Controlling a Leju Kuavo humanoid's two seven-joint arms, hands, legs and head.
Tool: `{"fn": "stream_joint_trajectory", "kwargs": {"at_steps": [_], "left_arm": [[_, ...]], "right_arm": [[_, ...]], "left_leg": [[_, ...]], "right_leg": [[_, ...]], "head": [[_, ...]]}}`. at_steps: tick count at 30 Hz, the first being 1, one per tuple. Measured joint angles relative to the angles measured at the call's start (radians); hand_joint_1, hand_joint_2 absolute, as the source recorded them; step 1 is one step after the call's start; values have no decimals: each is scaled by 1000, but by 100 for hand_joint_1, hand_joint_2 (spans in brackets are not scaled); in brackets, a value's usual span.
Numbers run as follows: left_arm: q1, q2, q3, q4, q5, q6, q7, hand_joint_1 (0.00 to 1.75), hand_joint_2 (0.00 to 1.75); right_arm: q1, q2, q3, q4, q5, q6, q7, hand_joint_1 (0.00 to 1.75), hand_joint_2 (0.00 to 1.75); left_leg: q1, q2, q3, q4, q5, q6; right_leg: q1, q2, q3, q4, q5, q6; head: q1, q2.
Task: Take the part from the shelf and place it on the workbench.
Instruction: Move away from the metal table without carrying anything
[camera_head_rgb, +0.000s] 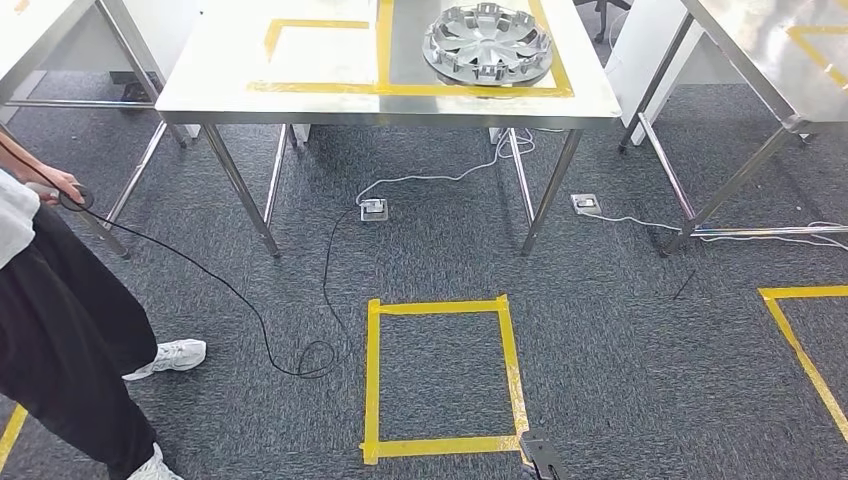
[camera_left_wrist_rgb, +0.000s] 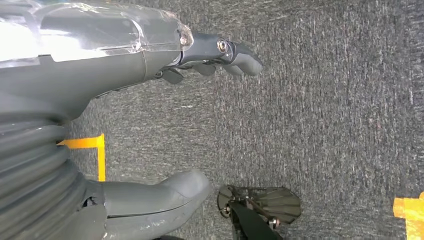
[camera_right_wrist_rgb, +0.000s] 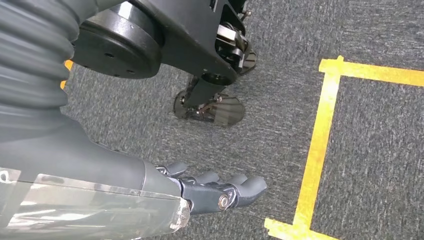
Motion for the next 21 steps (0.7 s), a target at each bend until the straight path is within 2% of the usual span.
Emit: {"fn": "stream_joint_trajectory", "kwargs": {"at_steps": [21], "left_arm": [[0,-1,0,0,0,0,1,0,175]], "right_arm": [[1,0,-1,0,-14,0,-6,0,0]], "left_leg": [[0,0,3,-5,0,0]], "right_leg": [[0,0,6,-10,2,-1]], "head": [[1,0]]}}
